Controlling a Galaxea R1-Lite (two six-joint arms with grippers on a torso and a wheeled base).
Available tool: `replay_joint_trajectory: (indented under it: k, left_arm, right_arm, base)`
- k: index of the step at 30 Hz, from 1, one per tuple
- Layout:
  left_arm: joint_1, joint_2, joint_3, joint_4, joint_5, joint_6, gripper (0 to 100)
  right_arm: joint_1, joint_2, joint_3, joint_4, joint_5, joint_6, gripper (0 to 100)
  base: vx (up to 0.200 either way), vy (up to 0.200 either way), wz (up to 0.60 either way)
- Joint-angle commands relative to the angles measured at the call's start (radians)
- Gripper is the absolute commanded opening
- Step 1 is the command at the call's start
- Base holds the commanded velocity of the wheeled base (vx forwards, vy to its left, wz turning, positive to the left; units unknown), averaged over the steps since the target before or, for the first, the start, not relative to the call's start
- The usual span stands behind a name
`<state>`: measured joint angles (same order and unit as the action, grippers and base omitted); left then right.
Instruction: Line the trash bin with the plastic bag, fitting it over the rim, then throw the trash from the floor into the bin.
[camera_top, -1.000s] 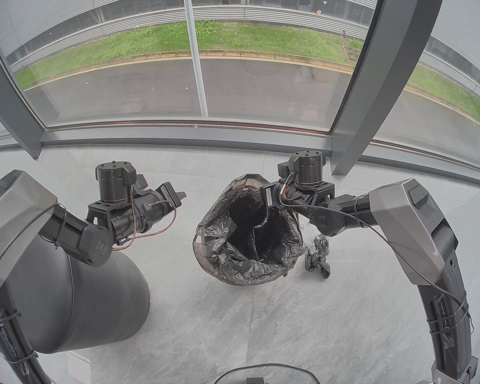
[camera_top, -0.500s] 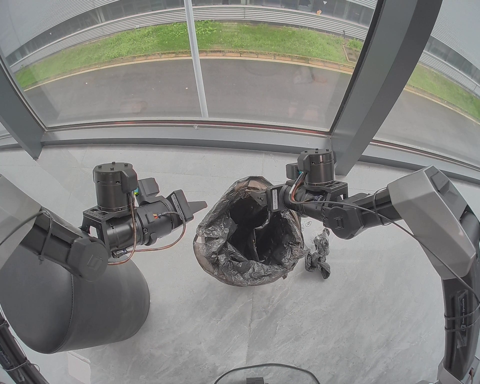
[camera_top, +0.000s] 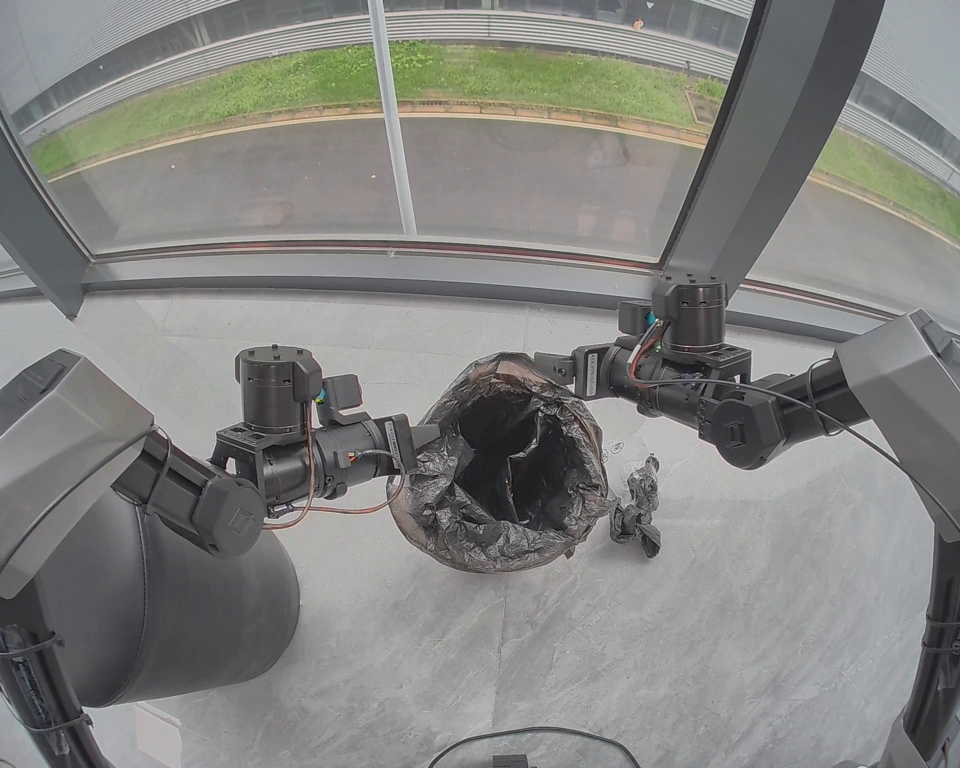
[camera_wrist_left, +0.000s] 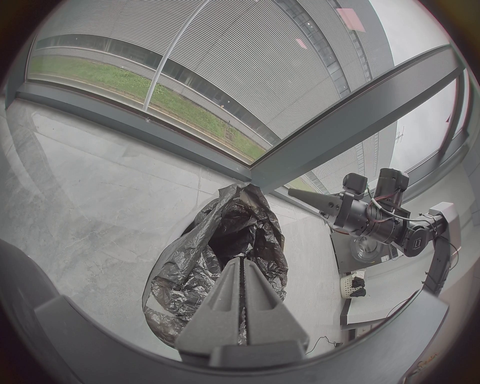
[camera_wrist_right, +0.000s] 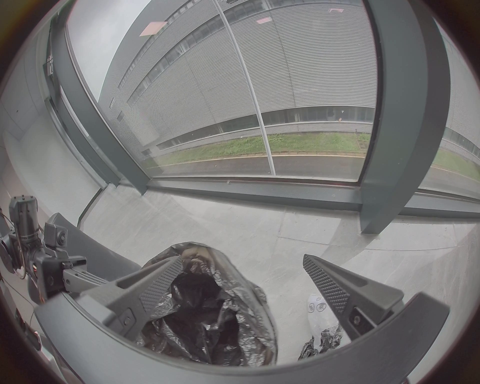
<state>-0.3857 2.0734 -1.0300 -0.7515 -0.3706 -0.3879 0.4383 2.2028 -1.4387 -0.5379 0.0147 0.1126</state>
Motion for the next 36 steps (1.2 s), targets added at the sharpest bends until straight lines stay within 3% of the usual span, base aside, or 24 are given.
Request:
replay_joint_trajectory:
  k: [1,10,16,31,36]
  left_arm:
    - [0.004,0.076,-0.035,-0.003,-0.008,-0.002,0]
    - [0.036,0.108,-0.073,-0.003,0.007,-0.003,0]
    - [0.056,0.137,-0.090,-0.003,0.009,-0.003,0]
    - [0.116,0.186,-0.120,-0.003,0.016,-0.008,0]
    - [0.114,0.169,-0.119,-0.003,0.052,-0.026,0]
  right_arm:
    - [-0.035,-0.026,0.070,-0.059,0.001,0.001,100]
    - [-0.053,-0.026,0.116,-0.113,0.002,0.002,100]
    - [-0.053,-0.031,0.118,-0.117,0.001,0.059,100]
    - [-0.070,-0.032,0.192,-0.183,0.001,0.062,100]
    - [-0.092,-0.037,0.218,-0.186,-0.001,0.062,100]
  base:
    - [0.000,0.000,0.00]
    - [0.000,0.000,0.00]
    - [0.000,0.000,0.00]
    - [0.000,0.000,0.00]
    - [0.000,0.000,0.00]
